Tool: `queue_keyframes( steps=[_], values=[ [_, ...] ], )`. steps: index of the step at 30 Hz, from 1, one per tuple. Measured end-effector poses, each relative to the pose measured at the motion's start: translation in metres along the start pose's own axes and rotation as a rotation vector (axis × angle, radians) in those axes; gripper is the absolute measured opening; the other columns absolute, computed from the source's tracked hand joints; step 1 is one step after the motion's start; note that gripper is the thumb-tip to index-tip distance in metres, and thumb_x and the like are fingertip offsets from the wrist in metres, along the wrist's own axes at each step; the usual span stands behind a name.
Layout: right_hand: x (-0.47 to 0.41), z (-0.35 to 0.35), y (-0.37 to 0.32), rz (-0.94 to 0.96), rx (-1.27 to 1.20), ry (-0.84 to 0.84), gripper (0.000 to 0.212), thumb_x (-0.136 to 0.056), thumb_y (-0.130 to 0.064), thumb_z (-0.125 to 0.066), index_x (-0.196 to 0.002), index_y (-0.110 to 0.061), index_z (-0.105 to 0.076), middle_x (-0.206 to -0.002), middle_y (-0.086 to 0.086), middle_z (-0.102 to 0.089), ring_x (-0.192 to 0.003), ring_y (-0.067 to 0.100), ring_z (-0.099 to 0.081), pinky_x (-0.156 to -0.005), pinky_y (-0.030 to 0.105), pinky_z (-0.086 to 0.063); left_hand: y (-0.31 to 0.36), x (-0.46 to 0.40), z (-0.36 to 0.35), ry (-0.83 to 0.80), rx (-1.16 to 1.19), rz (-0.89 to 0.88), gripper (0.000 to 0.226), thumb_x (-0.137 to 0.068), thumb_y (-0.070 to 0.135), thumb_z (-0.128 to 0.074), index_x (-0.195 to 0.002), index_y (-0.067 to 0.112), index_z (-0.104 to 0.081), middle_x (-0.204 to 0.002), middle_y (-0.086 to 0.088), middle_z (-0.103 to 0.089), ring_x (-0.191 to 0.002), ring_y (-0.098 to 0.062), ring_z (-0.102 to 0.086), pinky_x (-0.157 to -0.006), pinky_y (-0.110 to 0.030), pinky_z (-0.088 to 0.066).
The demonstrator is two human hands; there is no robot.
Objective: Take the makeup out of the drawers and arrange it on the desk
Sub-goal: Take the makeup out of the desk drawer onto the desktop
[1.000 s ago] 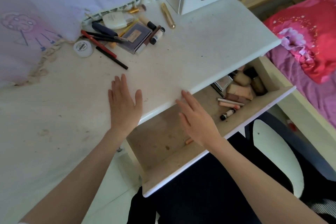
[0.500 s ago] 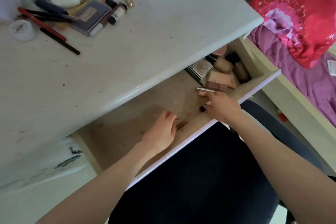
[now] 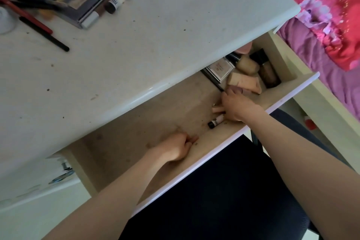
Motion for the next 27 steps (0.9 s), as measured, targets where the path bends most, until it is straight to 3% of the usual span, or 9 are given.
queue_keyframes(
  steps=[3,6,8,12,14,19,23,27],
  values=[
    [-0.001,-0.011,-0.007,0.059,0.016,-0.16,0.06,-0.084,-0.046,-0.06,-0.127,-0.006,-0.047,-0.135,0.013,-0.042,-0.124,0.031,-0.04,-0.097,0.038,-0.041,0.002,0.0,0.002,0.043,0.011,-0.008,0.041,-0.097,0.04,-0.033,-0.11,0.01,-0.057,-0.109,-0.01,-0.062,-0.094,-0.022,-0.057,-0.071,-0.022,-0.034],
    [0.001,-0.024,-0.017,0.089,0.01,-0.278,0.043,-0.088,-0.042,-0.055,-0.116,-0.01,-0.057,-0.124,0.01,-0.056,-0.106,0.028,-0.055,-0.078,0.03,-0.044,0.002,0.002,0.004,0.058,0.028,-0.005,0.039,-0.097,0.04,-0.035,-0.107,0.01,-0.057,-0.101,-0.009,-0.063,-0.088,-0.021,-0.057,-0.065,-0.022,-0.032],
    [0.004,-0.027,-0.024,0.125,0.016,-0.281,0.04,-0.09,-0.041,-0.051,-0.115,-0.01,-0.057,-0.12,0.012,-0.058,-0.103,0.029,-0.057,-0.08,0.032,-0.045,-0.001,0.006,0.004,0.055,0.047,0.005,0.038,-0.097,0.041,-0.036,-0.106,0.011,-0.058,-0.093,-0.007,-0.061,-0.079,-0.018,-0.056,-0.059,-0.023,-0.032],
    [0.01,-0.025,-0.039,0.184,-0.055,-0.225,0.047,-0.087,-0.044,-0.057,-0.12,-0.011,-0.048,-0.122,0.011,-0.054,-0.109,0.028,-0.053,-0.081,0.033,-0.041,-0.007,0.01,0.005,0.064,0.082,0.012,0.033,-0.096,0.03,-0.041,-0.114,0.008,-0.057,-0.112,-0.011,-0.062,-0.101,-0.026,-0.057,-0.08,-0.027,-0.043],
    [0.012,-0.025,-0.047,0.212,-0.039,-0.193,0.047,-0.088,-0.042,-0.058,-0.119,-0.009,-0.047,-0.122,0.012,-0.053,-0.109,0.029,-0.052,-0.083,0.034,-0.041,-0.013,0.014,0.004,0.065,0.101,0.028,0.033,-0.095,0.03,-0.041,-0.114,0.007,-0.057,-0.114,-0.012,-0.062,-0.103,-0.026,-0.056,-0.083,-0.028,-0.044],
    [0.019,-0.021,-0.059,0.262,-0.001,-0.151,0.043,-0.091,-0.035,-0.054,-0.127,-0.014,-0.046,-0.124,0.012,-0.05,-0.111,0.031,-0.051,-0.088,0.036,-0.043,-0.028,0.025,0.004,0.092,0.186,0.048,0.031,-0.094,0.036,-0.043,-0.1,0.01,-0.059,-0.091,-0.008,-0.063,-0.075,-0.02,-0.056,-0.056,-0.023,-0.035],
    [0.025,-0.023,-0.074,0.299,0.022,-0.162,0.038,-0.09,-0.037,-0.053,-0.123,-0.018,-0.049,-0.124,0.012,-0.047,-0.11,0.032,-0.051,-0.081,0.034,-0.042,-0.032,0.03,0.006,0.094,0.204,0.038,0.026,-0.094,0.026,-0.043,-0.11,0.012,-0.058,-0.097,-0.007,-0.063,-0.08,-0.018,-0.056,-0.063,-0.024,-0.039],
    [0.028,-0.029,-0.086,0.281,0.026,-0.22,0.041,-0.091,-0.04,-0.053,-0.123,-0.015,-0.05,-0.128,0.013,-0.043,-0.113,0.032,-0.048,-0.084,0.034,-0.04,-0.037,0.036,0.013,0.135,0.246,0.027,0.015,-0.093,0.024,-0.043,-0.097,0.021,-0.056,-0.083,-0.002,-0.058,-0.068,-0.013,-0.05,-0.053,-0.021,-0.035]
  ],
)
Point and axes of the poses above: each hand's wrist, its own x-axis away from the middle knuckle, its own z-axis out of the back of the hand, y = z × x, the point moved 10 cm from there along -x, towards the middle knuckle
